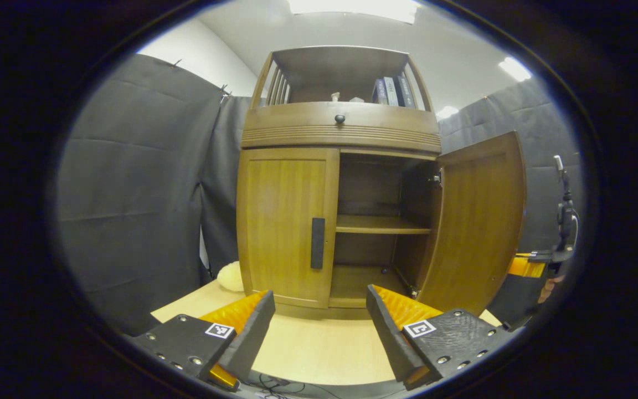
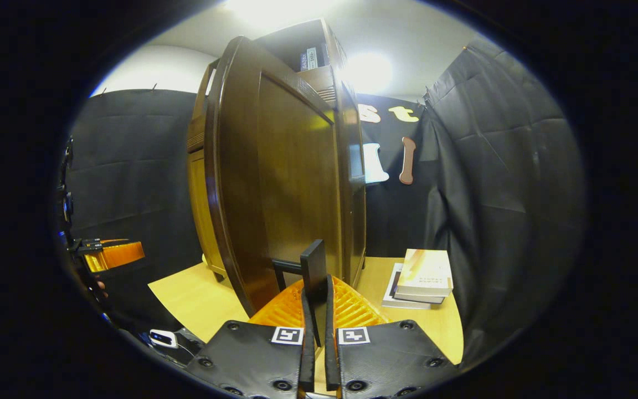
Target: Open the right door of the double-door shoe cabinet with the right hand, and open the left door with the left hand.
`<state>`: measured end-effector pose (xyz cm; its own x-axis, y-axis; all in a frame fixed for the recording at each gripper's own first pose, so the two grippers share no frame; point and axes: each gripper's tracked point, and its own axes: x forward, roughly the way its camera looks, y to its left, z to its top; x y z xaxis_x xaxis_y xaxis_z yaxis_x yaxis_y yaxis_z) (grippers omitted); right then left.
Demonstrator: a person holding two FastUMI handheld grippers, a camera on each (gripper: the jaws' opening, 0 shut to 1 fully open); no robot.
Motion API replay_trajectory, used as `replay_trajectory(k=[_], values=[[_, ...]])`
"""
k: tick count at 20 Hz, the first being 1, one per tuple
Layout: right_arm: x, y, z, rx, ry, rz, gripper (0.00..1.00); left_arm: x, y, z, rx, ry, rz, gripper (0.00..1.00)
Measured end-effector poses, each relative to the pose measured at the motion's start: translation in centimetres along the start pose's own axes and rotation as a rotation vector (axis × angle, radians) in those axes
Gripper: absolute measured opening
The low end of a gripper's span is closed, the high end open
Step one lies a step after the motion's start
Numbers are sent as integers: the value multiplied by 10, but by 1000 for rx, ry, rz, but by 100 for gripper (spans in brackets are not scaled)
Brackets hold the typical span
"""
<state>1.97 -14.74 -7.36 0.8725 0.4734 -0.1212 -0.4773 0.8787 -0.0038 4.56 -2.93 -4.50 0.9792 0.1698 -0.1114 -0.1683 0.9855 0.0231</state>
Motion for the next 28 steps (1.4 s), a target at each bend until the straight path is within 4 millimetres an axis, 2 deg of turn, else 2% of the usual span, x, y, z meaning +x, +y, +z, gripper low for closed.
replay_trajectory(k=[1,3,4,7,18,20,21,23,28], values=[[0,-6,0,10,1,10,9,0,0,-1,5,-1,1,95],[1,-1,-1,41,6,41,10,0,0,-1,8,-1,0,95],[2,-1,0,29,1,40,7,0,-2,-2,7,0,1,95],[1,-4,0,-10,-7,16,8,0,-2,-1,-2,3,1,95],[-2,-6,-2,41,29,-60,7,-2,-8,-3,-1,17,-52,95],[-3,-7,-3,55,37,-82,9,-2,-11,-3,0,17,-70,95],[-5,-6,-3,64,41,-90,7,-3,-13,-3,0,18,-80,95],[-13,-5,-7,83,52,-106,9,-4,-16,-3,-3,26,-104,95],[-50,1,-19,74,95,-223,8,-6,-20,-2,5,30,-178,95]])
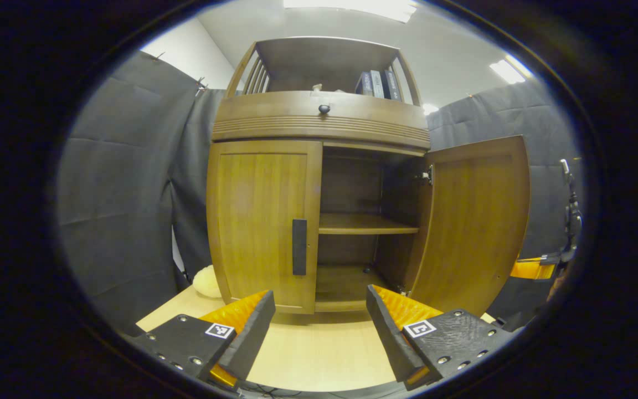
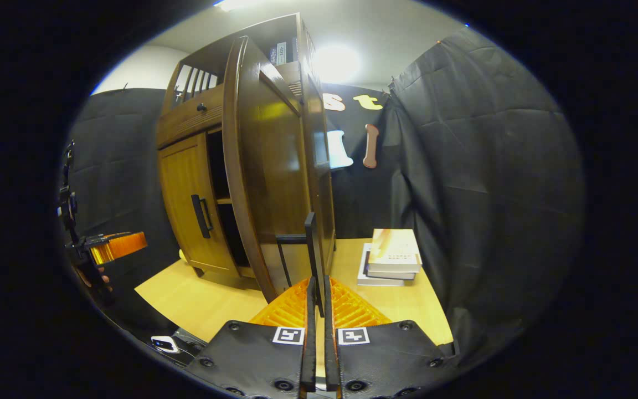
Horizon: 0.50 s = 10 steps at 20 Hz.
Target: Open the right door of the double-door shoe cabinet with the right hand, and open the left door with the left hand.
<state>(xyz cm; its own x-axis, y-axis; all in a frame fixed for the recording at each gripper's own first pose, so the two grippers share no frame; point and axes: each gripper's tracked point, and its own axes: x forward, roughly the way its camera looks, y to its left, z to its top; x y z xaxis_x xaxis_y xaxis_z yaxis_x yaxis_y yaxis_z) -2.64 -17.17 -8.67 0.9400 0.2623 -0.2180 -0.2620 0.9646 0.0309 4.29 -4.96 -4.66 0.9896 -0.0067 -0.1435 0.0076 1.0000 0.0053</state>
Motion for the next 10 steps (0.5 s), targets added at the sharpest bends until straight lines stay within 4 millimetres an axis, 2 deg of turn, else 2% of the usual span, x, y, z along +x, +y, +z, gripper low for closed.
replay_trajectory(k=[2,3,4,5,7,10], values=[[-16,6,1,25,4,-50,0,6,-4,2,-10,-7,-34,95],[-24,11,1,44,7,-72,10,3,-5,1,-17,1,-47,95],[-31,18,1,55,5,-92,2,2,-7,2,-26,6,-61,95],[-37,27,3,58,2,-113,2,1,-8,3,-31,0,-75,95],[-47,47,5,55,-6,-139,2,7,-9,5,-22,-11,-94,95],[-52,89,6,82,-19,-154,2,7,-2,3,-5,-3,-108,95]])
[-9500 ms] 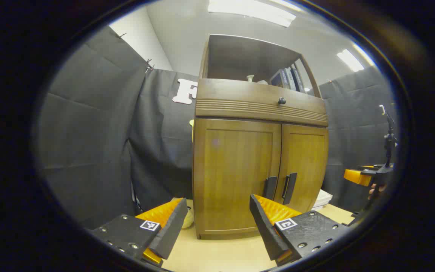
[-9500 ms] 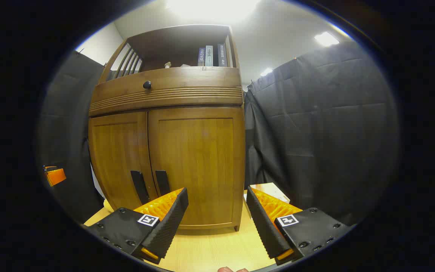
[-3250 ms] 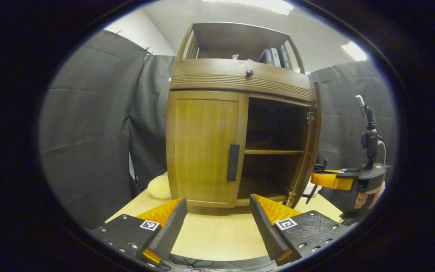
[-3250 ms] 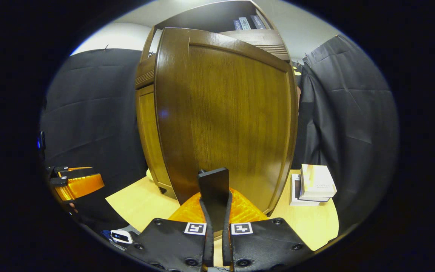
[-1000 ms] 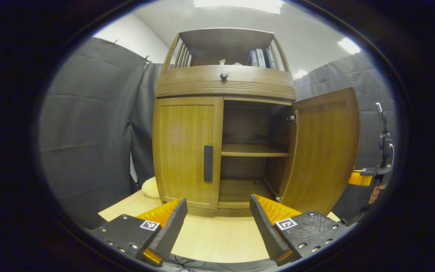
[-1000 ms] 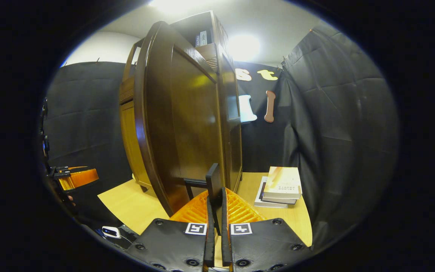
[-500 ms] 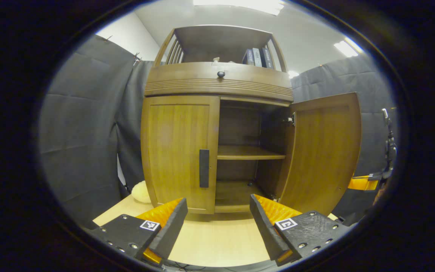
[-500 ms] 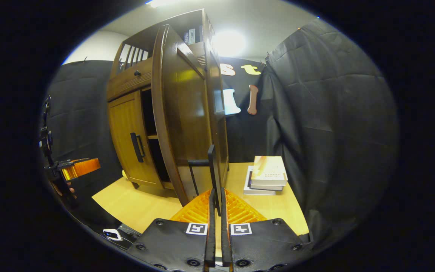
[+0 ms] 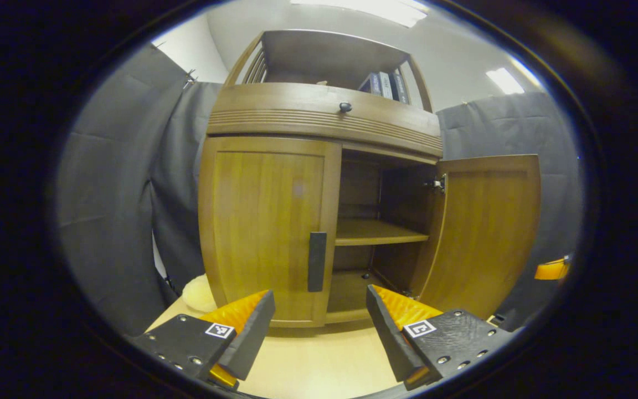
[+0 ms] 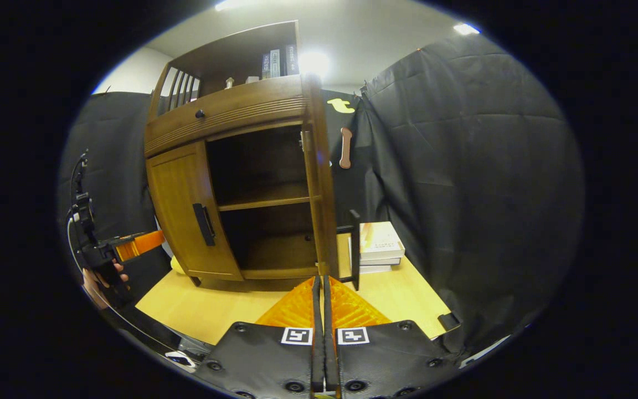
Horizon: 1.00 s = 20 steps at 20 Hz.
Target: Open the right door of the double-door shoe cabinet with the right hand, and open the left door with the left hand.
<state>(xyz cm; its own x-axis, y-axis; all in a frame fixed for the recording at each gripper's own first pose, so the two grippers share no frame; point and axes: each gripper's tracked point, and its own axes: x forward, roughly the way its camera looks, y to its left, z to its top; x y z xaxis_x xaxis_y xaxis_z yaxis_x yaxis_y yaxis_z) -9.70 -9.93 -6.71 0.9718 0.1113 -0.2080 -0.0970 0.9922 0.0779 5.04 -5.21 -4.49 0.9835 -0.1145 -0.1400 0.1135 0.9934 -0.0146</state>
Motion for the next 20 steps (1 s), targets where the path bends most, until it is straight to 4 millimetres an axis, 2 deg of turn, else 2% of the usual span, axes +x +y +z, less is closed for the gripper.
replay_trajectory(k=[3,6,7,11,14,15,16,18,19,20], values=[[-1,38,0,-13,-20,-1,2,1,-4,1,-31,-4,-21,95],[8,65,9,-26,-43,13,0,6,-6,4,-34,-18,-39,95],[9,75,10,-23,-45,23,4,8,-4,5,-29,-27,-45,95],[40,99,18,-46,-56,51,56,12,-7,7,-38,-34,-58,95],[65,105,28,-104,-90,71,96,16,-6,8,-35,-35,-50,95],[74,109,33,-118,-103,85,99,17,-5,8,-30,-34,-44,95],[84,112,35,-128,-104,103,94,19,-3,8,-27,-32,-39,95],[102,117,41,-139,-112,136,95,24,-4,7,-27,-32,-33,95],[111,117,42,-144,-116,146,99,25,-4,7,-24,-28,-27,95],[119,117,43,-147,-117,152,94,26,-1,7,-20,-26,-15,95]])
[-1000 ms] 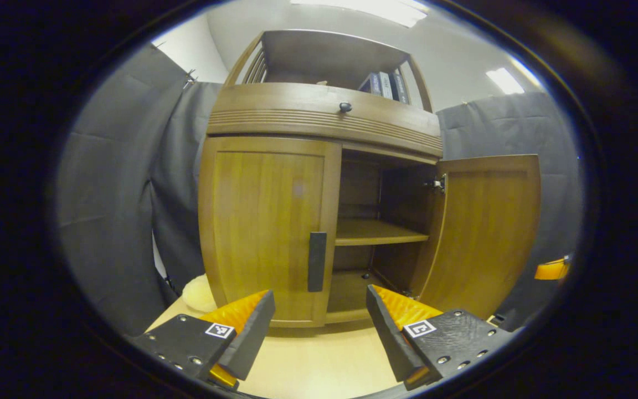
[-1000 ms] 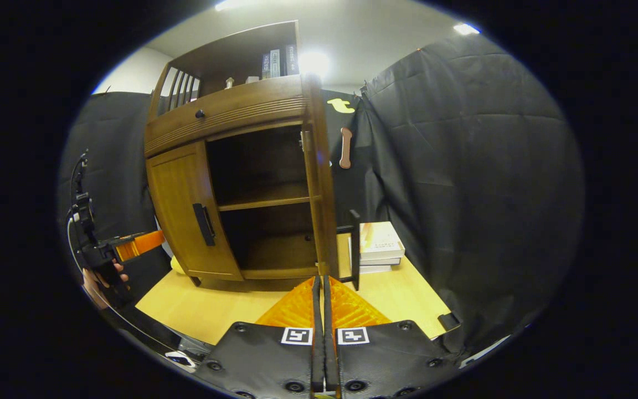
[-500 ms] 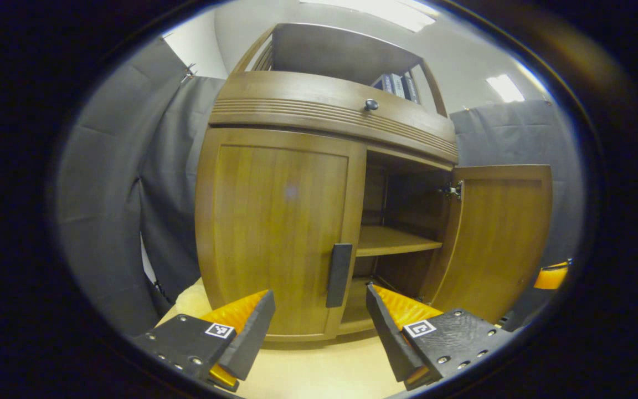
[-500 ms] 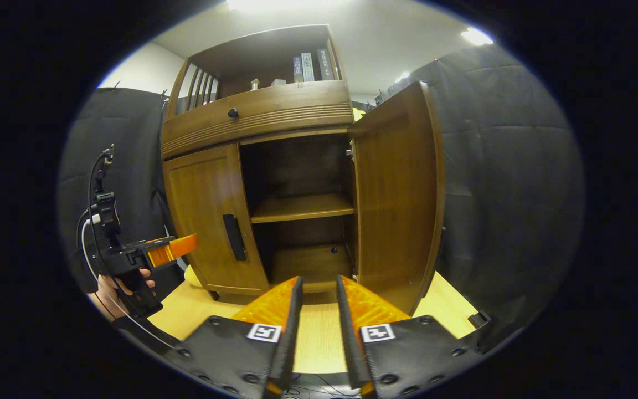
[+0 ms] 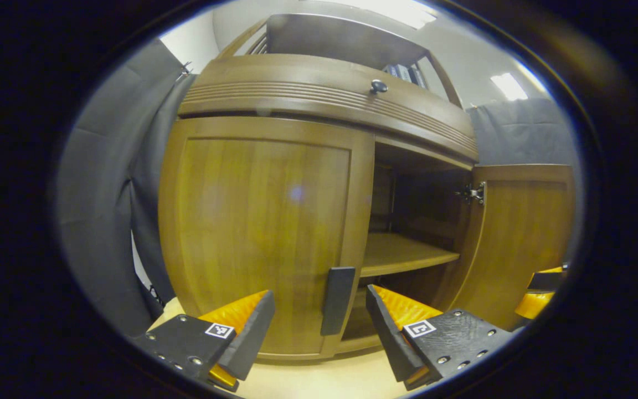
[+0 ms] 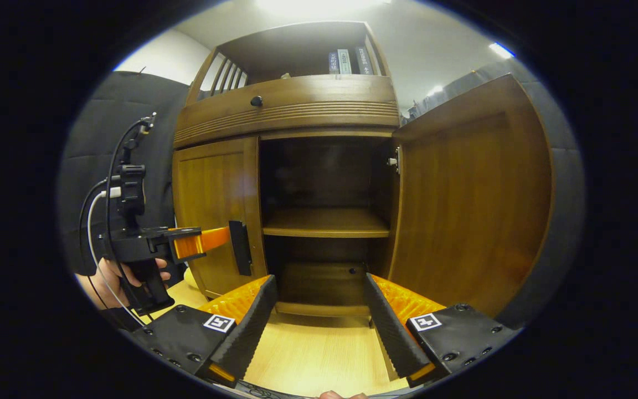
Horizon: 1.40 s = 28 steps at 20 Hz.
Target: Open the right door of the double-door shoe cabinet with the right hand, and open the left door with the left hand.
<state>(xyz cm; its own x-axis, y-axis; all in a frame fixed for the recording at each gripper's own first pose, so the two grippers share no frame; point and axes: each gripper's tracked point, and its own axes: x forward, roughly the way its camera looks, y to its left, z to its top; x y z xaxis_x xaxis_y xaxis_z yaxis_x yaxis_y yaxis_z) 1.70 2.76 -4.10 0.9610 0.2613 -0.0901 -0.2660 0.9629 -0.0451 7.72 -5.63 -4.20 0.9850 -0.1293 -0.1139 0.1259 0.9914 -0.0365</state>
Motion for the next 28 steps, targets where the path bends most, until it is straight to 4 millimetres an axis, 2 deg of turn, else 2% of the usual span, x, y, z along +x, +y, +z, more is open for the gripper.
replay_trajectory(k=[2,3,4,6,7,8,9,12,13,14,16,17,18,21,25,26,28], values=[[14,-3,0,5,-1,11,94,4,4,0,10,-11,23,95],[22,-2,-3,7,2,24,99,7,7,-1,14,-6,38,94],[28,-1,-6,8,8,35,94,8,9,-2,13,7,49,94],[38,-2,-7,9,8,51,94,4,8,-7,4,30,57,95],[43,0,-8,4,9,60,94,4,7,-8,0,37,58,91],[48,-1,-7,-6,11,61,99,4,6,-10,0,45,57,87],[50,-2,-8,-10,12,63,94,4,8,-12,5,52,60,83],[61,-2,-10,-6,18,79,94,6,12,-16,27,70,82,71],[64,-1,-11,-3,21,85,99,6,11,-18,29,81,76,67],[66,-1,-10,-1,22,89,94,7,12,-21,29,93,76,63],[71,-1,-11,3,24,95,94,7,11,-22,22,106,84,59],[73,-1,-12,5,25,98,94,9,5,-22,15,107,77,56],[76,-2,-12,6,26,98,99,10,-1,-24,11,115,61,53],[81,-4,-12,12,30,96,99,13,-2,-25,61,106,79,38],[84,-9,-14,18,35,87,99,13,-5,-24,31,104,70,20],[85,-9,-15,18,36,86,94,14,-4,-24,32,105,71,15],[84,-9,-15,20,39,86,94,13,-6,-26,39,104,67,7]])
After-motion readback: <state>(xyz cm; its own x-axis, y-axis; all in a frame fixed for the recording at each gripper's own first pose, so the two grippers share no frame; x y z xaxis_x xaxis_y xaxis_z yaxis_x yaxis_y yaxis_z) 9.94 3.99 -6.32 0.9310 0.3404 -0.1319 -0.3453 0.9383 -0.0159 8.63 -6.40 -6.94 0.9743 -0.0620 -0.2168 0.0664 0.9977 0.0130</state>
